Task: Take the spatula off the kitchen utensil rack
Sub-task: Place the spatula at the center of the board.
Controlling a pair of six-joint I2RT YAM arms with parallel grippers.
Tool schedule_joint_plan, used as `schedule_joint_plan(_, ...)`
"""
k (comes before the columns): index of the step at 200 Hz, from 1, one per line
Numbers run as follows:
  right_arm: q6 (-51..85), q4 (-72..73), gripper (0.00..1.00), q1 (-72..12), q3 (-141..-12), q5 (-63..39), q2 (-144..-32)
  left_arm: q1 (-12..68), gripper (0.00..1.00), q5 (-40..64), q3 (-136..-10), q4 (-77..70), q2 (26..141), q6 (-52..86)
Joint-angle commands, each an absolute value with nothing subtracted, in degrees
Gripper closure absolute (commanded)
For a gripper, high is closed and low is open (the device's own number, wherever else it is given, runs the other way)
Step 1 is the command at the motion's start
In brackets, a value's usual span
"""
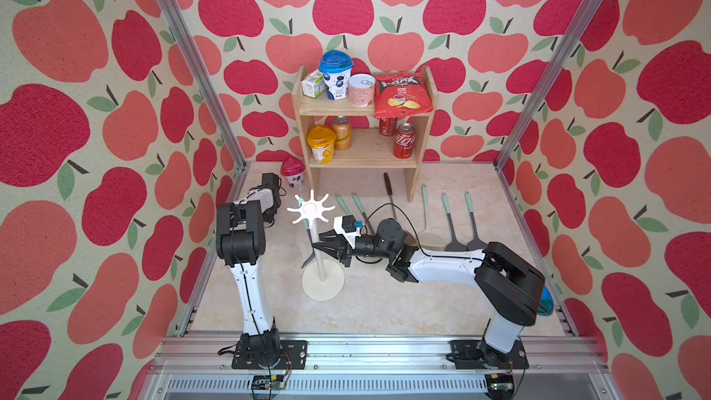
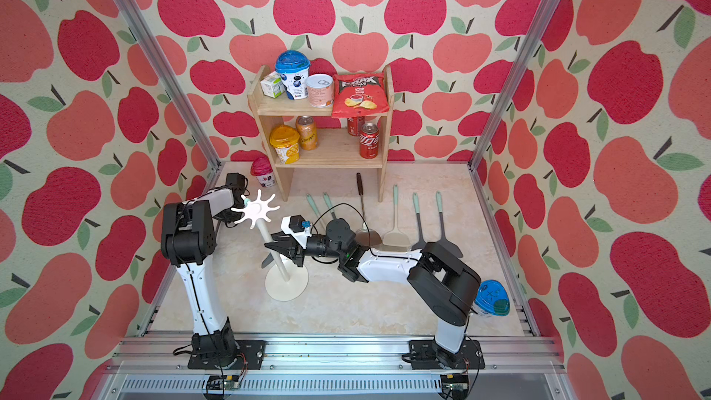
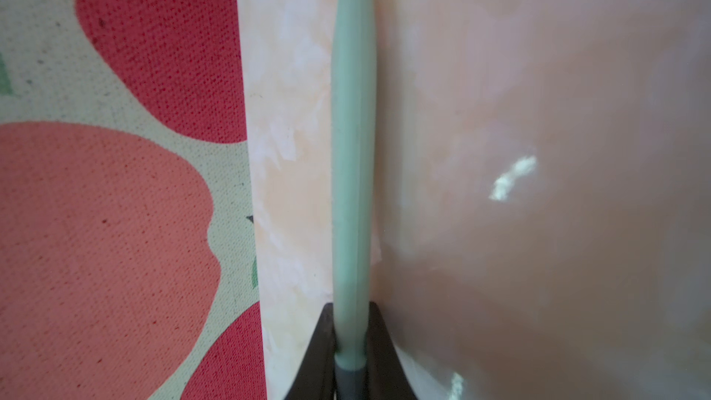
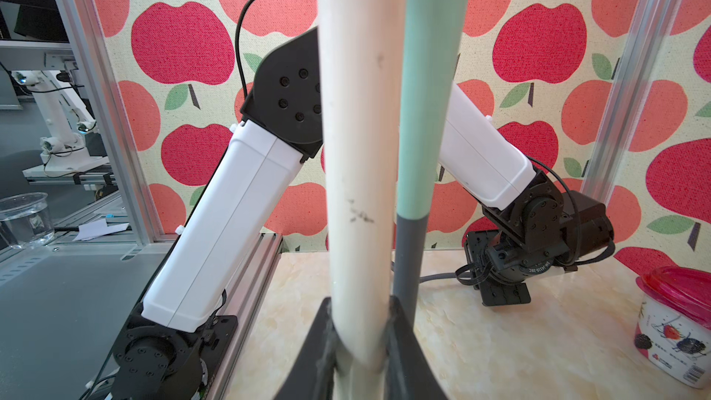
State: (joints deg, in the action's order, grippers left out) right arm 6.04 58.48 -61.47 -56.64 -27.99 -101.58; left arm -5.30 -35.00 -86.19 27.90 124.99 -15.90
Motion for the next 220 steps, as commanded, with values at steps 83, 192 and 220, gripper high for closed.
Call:
schedule_joint_plan(83, 6.6, 55.5, 0.96, -60.2, -55.6, -27.2, -101.5, -3.6, 0.75, -29.6, -84.1, 36.4, 130.1, -14.4)
schedule_joint_plan(192, 6.2, 54.1, 0.96, -60.0, -56.0, -27.5, -101.1, -3.8, 0.7, -20.5, -71.8, 25.3, 108.6, -10.6)
schedule_joint_plan(220, 6.2, 53.1, 0.98, -60.1, -56.2, -28.1, -100.5, -4.2, 0.63, -10.8, -66.2, 21.9, 94.2, -5.7)
